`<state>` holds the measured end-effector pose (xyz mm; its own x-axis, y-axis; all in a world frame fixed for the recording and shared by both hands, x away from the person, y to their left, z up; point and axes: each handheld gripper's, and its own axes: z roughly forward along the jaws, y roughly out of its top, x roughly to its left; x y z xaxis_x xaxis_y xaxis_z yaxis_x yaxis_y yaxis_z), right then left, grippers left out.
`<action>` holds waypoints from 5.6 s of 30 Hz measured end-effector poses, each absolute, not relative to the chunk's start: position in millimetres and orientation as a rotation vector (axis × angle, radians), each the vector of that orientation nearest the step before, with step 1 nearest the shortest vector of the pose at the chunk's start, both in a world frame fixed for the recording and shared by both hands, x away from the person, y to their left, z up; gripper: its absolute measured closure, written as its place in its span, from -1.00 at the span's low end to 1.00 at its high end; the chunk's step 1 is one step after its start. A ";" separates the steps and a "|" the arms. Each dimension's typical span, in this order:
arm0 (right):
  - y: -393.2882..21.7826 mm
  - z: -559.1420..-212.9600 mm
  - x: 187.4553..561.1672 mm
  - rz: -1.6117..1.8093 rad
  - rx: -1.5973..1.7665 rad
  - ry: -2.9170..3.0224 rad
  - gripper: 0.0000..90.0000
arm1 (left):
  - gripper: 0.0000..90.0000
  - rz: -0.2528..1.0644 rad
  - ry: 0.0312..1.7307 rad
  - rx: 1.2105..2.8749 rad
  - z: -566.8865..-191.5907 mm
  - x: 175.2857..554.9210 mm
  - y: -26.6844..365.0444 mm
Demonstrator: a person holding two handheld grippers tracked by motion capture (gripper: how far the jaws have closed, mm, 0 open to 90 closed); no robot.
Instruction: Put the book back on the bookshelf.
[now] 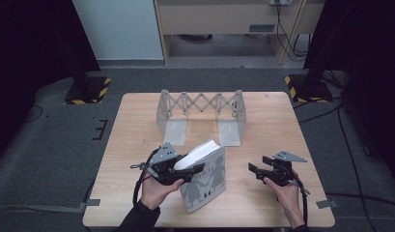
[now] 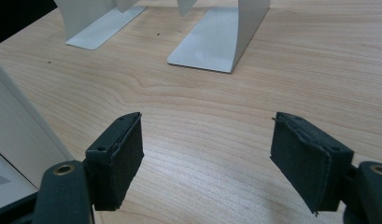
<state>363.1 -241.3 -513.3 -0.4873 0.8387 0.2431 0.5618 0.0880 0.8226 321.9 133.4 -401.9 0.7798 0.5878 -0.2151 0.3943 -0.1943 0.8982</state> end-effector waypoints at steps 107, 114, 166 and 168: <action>-246.0 -512.2 363.6 1.354 1.414 2.064 -0.44 | 0.16 0.342 0.768 1.943 -375.7 319.4 121.9; -248.6 -512.9 364.2 1.322 1.411 2.063 -0.44 | 0.15 0.384 0.779 1.931 -359.8 323.0 128.6; -250.7 -538.8 371.1 0.905 1.394 2.156 -0.89 | 0.15 0.648 1.271 1.692 -325.2 441.0 188.6; -250.6 -538.8 371.1 0.906 1.396 2.156 -0.89 | 0.15 0.655 1.284 1.680 -327.1 444.6 189.9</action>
